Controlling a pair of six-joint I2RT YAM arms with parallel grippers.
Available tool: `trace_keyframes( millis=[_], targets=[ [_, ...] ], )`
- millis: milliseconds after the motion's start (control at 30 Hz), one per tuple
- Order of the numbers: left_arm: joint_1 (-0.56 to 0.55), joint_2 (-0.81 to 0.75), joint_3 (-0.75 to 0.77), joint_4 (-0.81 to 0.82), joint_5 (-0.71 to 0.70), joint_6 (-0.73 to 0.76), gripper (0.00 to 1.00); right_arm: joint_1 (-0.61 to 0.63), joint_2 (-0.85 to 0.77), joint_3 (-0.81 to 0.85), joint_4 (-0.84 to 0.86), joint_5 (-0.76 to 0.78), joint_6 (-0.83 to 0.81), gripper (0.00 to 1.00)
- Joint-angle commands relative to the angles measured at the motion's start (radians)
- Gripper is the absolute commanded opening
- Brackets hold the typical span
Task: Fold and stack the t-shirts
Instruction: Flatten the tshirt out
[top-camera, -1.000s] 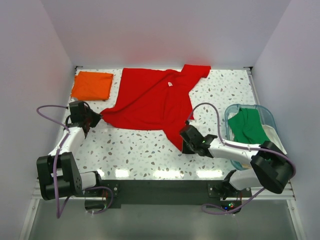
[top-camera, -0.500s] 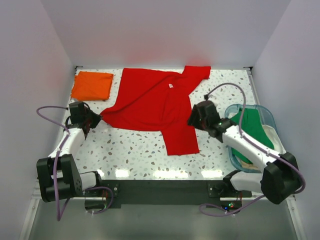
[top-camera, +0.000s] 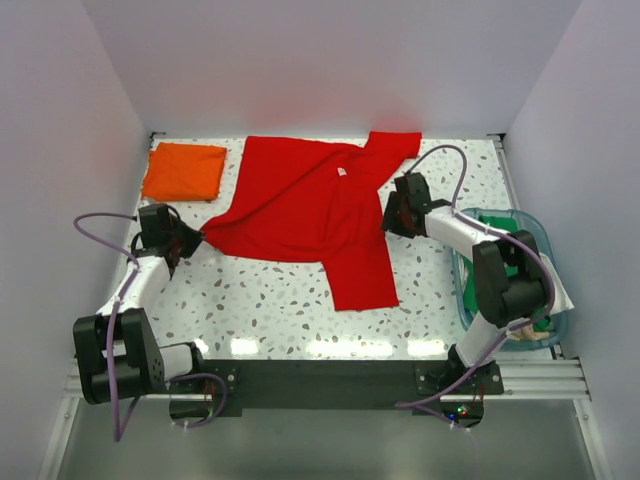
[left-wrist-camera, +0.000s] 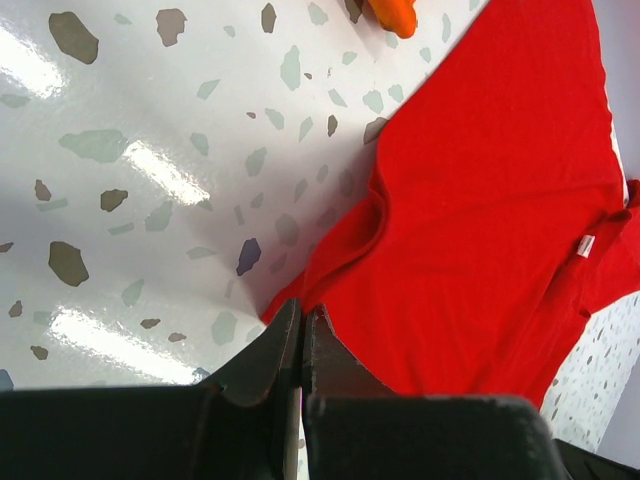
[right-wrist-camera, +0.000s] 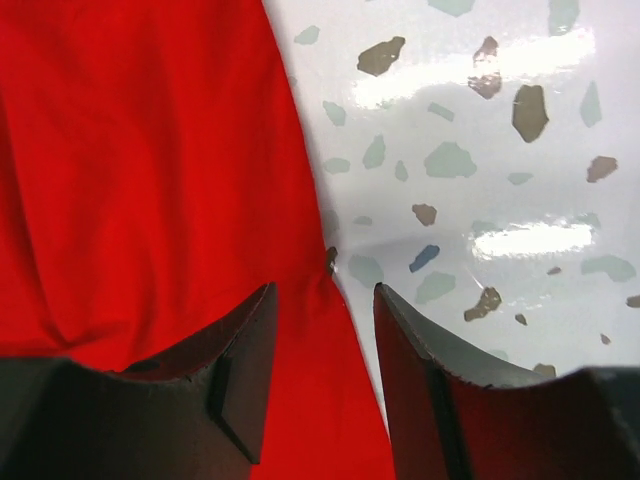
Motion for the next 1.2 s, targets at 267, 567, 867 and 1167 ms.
trace_keyframes(
  millis=[267, 567, 867, 1167],
  targets=[
    [0.008, -0.016, 0.011, -0.003, -0.01, 0.022, 0.0, -0.002, 0.121, 0.071, 0.078, -0.034, 0.024, 0.48],
    [0.008, -0.018, 0.0, -0.001, -0.011, 0.029, 0.0, 0.0, 0.129, 0.041, 0.107, -0.08, 0.07, 0.24],
    [0.008, -0.073, -0.02, -0.043, -0.037, 0.058, 0.0, -0.044, -0.288, -0.138, 0.006, -0.056, 0.102, 0.0],
    [0.007, -0.171, -0.101, -0.078, -0.053, 0.052, 0.0, -0.054, -0.671, -0.31, -0.174, -0.027, 0.081, 0.0]
  ],
)
